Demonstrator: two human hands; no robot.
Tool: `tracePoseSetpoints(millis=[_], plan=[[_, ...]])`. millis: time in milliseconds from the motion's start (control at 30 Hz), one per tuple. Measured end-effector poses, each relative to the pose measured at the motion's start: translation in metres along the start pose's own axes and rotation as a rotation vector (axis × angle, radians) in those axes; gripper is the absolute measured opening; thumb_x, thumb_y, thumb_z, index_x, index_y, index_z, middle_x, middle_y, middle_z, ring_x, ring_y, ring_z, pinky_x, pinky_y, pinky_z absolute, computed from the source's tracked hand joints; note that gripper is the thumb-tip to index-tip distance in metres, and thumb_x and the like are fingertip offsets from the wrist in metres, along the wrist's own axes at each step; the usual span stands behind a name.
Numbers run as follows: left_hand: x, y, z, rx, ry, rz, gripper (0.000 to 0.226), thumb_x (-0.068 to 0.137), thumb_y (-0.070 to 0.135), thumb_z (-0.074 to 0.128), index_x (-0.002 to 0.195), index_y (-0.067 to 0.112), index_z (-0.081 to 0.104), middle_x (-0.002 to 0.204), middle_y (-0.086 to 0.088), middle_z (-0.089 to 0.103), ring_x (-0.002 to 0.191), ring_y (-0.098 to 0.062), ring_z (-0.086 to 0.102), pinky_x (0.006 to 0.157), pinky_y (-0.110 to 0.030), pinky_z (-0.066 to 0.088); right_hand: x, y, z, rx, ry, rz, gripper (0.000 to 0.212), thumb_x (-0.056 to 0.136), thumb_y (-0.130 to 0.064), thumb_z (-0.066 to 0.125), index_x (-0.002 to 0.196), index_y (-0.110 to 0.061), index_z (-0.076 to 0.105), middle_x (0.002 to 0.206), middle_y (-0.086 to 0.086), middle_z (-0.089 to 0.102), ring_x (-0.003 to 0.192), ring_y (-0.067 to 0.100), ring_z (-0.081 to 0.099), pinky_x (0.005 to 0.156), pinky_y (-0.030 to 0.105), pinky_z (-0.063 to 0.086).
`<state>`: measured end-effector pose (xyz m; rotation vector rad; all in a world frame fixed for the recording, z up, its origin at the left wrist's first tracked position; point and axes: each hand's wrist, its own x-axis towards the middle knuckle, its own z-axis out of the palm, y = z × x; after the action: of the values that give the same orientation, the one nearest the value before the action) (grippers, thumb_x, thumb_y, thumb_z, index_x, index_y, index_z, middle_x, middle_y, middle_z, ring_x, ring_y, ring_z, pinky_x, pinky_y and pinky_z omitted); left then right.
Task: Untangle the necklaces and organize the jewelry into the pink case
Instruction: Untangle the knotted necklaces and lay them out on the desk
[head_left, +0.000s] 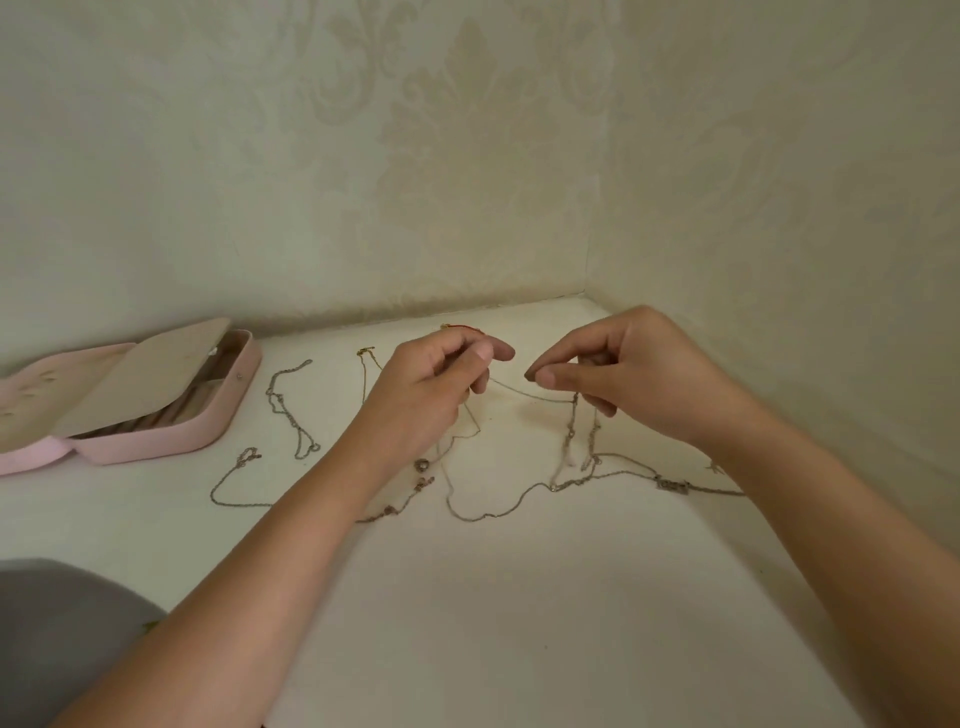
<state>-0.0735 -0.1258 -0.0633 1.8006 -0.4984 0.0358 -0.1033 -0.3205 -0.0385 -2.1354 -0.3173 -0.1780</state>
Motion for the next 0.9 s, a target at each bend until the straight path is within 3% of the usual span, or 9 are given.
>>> tracePoseSetpoints(millis=[133, 200, 333, 467, 567, 633, 733, 833, 900], plan=[[0.0, 0.008, -0.014, -0.185, 0.037, -0.053, 0.026, 0.1, 0.019, 0.047, 0.093, 0.017, 0.072, 0.063, 0.008, 0.052, 0.05, -0.006, 0.029, 0.045, -0.015, 0.024, 0.0, 0.002, -0.011, -0.161, -0.038, 0.024, 0.009, 0.077, -0.029, 0.077, 0.085, -0.032, 0.074, 0.038, -0.007, 0.043, 0.038, 0.006, 0.037, 0.044, 0.012, 0.029], [-0.001, 0.012, -0.017, -0.271, 0.0, -0.073, 0.027, 0.099, 0.016, 0.046, 0.091, 0.018, 0.072, 0.064, 0.006, 0.054, 0.048, -0.005, 0.026, 0.043, -0.014, 0.022, 0.001, 0.007, -0.02, -0.25, -0.03, 0.045, 0.004, 0.078, -0.026, 0.077, 0.079, -0.029, 0.075, 0.04, -0.006, 0.052, 0.036, 0.004, 0.04, 0.042, 0.011, 0.031], [-0.004, 0.02, -0.022, -0.256, -0.064, -0.076, 0.026, 0.098, 0.008, 0.046, 0.093, 0.016, 0.071, 0.068, 0.004, 0.054, 0.048, -0.005, 0.025, 0.041, -0.013, 0.022, 0.002, 0.019, -0.036, -0.357, -0.094, 0.116, 0.007, 0.081, -0.019, 0.075, 0.082, -0.026, 0.076, 0.059, -0.004, 0.07, 0.051, 0.003, 0.061, 0.065, 0.024, 0.05], [-0.013, 0.03, -0.027, -0.142, -0.235, -0.125, 0.024, 0.097, 0.005, 0.048, 0.101, 0.017, 0.068, 0.068, 0.005, 0.057, 0.048, -0.004, 0.028, 0.042, -0.013, 0.026, 0.002, 0.023, -0.04, -0.429, -0.177, 0.128, 0.012, 0.08, -0.01, 0.075, 0.081, -0.022, 0.077, 0.066, -0.004, 0.071, 0.052, -0.007, 0.058, 0.055, 0.005, 0.041], [-0.023, 0.042, -0.033, 0.037, -0.496, -0.272, 0.02, 0.095, 0.006, 0.052, 0.11, 0.014, 0.064, 0.074, 0.0, 0.067, 0.05, -0.007, 0.049, 0.047, -0.016, 0.04, 0.001, 0.02, -0.042, -0.32, -0.171, 0.103, 0.01, 0.079, -0.015, 0.076, 0.074, -0.023, 0.076, 0.057, -0.009, 0.065, 0.049, -0.002, 0.052, 0.053, 0.008, 0.038], [-0.028, 0.045, -0.034, 0.229, -0.628, -0.391, 0.02, 0.095, 0.012, 0.057, 0.113, 0.014, 0.064, 0.088, -0.004, 0.074, 0.071, -0.014, 0.068, 0.062, -0.019, 0.051, -0.002, 0.014, -0.041, -0.155, -0.172, 0.07, 0.009, 0.082, -0.017, 0.074, 0.074, -0.022, 0.075, 0.052, -0.009, 0.049, 0.047, 0.003, 0.041, 0.05, 0.012, 0.033], [-0.026, 0.042, -0.025, 0.461, -0.494, -0.363, 0.019, 0.089, 0.023, 0.067, 0.108, 0.026, 0.066, 0.098, 0.008, 0.074, 0.096, -0.011, 0.068, 0.085, -0.023, 0.051, -0.004, 0.004, -0.037, -0.02, -0.196, 0.008, 0.005, 0.083, -0.017, 0.072, 0.079, -0.016, 0.075, 0.053, -0.009, 0.043, 0.047, 0.002, 0.033, 0.047, 0.011, 0.027], [-0.02, 0.039, -0.002, 0.343, -0.264, -0.246, 0.027, 0.08, 0.031, 0.077, 0.105, 0.029, 0.067, 0.095, 0.013, 0.072, 0.09, 0.001, 0.067, 0.09, -0.023, 0.049, -0.005, 0.001, -0.033, 0.01, -0.185, -0.036, 0.004, 0.083, -0.014, 0.072, 0.083, -0.013, 0.075, 0.051, -0.013, 0.049, 0.045, 0.001, 0.036, 0.045, 0.008, 0.027], [-0.017, 0.037, 0.014, 0.265, -0.185, -0.178, 0.031, 0.076, 0.032, 0.079, 0.104, 0.029, 0.067, 0.094, 0.012, 0.073, 0.088, 0.002, 0.067, 0.089, -0.021, 0.049, -0.005, 0.001, -0.031, 0.044, -0.175, -0.046, 0.005, 0.081, -0.017, 0.074, 0.083, -0.014, 0.076, 0.052, -0.004, 0.04, 0.043, 0.004, 0.029, 0.043, 0.011, 0.024]])
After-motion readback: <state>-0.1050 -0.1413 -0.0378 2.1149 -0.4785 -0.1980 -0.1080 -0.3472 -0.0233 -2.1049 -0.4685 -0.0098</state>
